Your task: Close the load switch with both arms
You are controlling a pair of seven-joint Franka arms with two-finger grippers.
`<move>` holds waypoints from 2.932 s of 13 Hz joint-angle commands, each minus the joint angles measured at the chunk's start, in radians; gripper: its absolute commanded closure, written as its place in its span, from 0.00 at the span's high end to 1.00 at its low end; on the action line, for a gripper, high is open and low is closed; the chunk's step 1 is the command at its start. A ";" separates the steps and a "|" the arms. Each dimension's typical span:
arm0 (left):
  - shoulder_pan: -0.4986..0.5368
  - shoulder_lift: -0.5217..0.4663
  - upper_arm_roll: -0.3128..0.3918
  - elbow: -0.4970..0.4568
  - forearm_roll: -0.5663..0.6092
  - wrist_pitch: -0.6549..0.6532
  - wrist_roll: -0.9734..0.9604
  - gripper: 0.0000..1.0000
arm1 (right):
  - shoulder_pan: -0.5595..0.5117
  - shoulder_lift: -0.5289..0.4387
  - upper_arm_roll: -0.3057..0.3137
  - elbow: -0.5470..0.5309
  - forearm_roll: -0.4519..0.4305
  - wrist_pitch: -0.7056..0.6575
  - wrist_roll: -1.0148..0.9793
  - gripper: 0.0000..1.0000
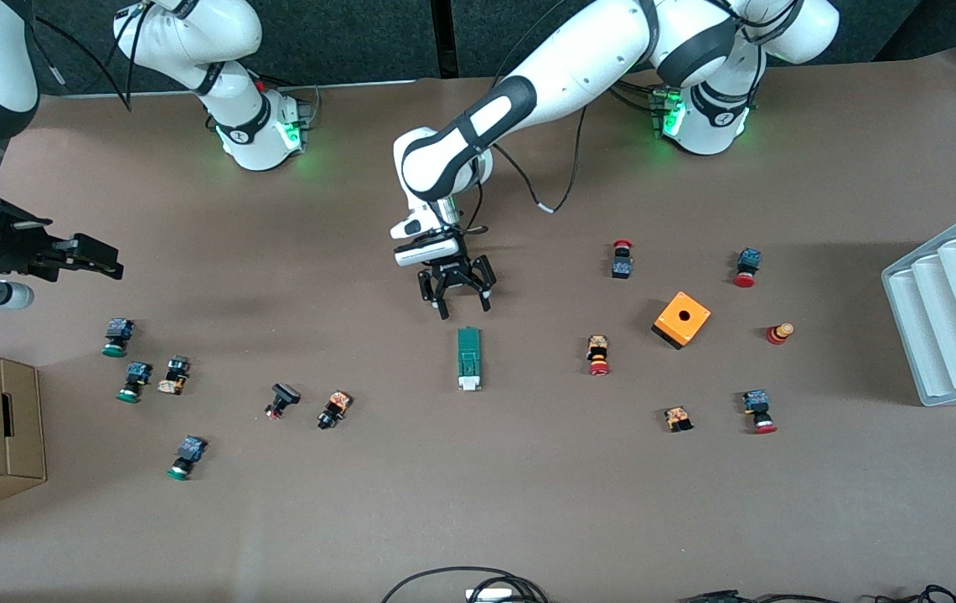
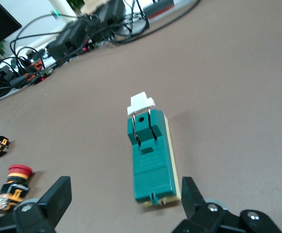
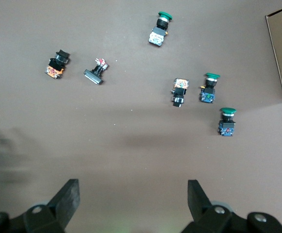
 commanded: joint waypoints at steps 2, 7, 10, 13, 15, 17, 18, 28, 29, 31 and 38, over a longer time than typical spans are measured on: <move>0.005 -0.060 0.001 0.047 -0.164 0.009 0.247 1.00 | -0.001 0.019 0.003 0.036 -0.056 0.001 -0.005 1.00; 0.068 -0.167 0.002 0.059 -0.391 0.006 0.606 1.00 | 0.006 0.028 0.006 0.050 -0.090 0.001 -0.005 1.00; 0.111 -0.217 0.002 0.072 -0.511 0.004 0.762 1.00 | -0.001 0.028 0.005 0.050 -0.085 0.007 -0.011 1.00; 0.146 -0.244 0.005 0.142 -0.637 -0.013 0.913 1.00 | 0.000 0.030 0.005 0.050 -0.084 0.009 -0.011 1.00; 0.213 -0.296 0.004 0.144 -0.729 -0.014 1.031 1.00 | 0.005 0.030 0.005 0.051 -0.082 0.010 -0.010 1.00; 0.270 -0.359 0.005 0.141 -0.828 -0.034 1.147 1.00 | 0.005 0.030 0.005 0.051 -0.077 0.010 -0.010 1.00; 0.298 -0.387 0.005 0.142 -0.868 -0.086 1.202 1.00 | 0.003 0.030 0.005 0.051 -0.062 0.010 -0.010 1.00; 0.583 -0.557 0.005 0.187 -1.165 -0.312 1.419 1.00 | 0.002 0.030 0.005 0.051 -0.056 0.010 -0.008 1.00; 0.600 -0.569 0.007 0.187 -1.165 -0.316 1.424 1.00 | 0.002 0.030 0.005 0.051 -0.056 0.010 -0.007 1.00; 0.675 -0.582 0.004 0.187 -1.194 -0.356 1.438 1.00 | 0.002 0.030 0.005 0.051 -0.056 0.010 -0.007 1.00; 0.840 -0.689 0.095 0.097 -1.312 -0.366 1.619 1.00 | 0.000 0.030 0.005 0.051 -0.056 0.010 -0.002 1.00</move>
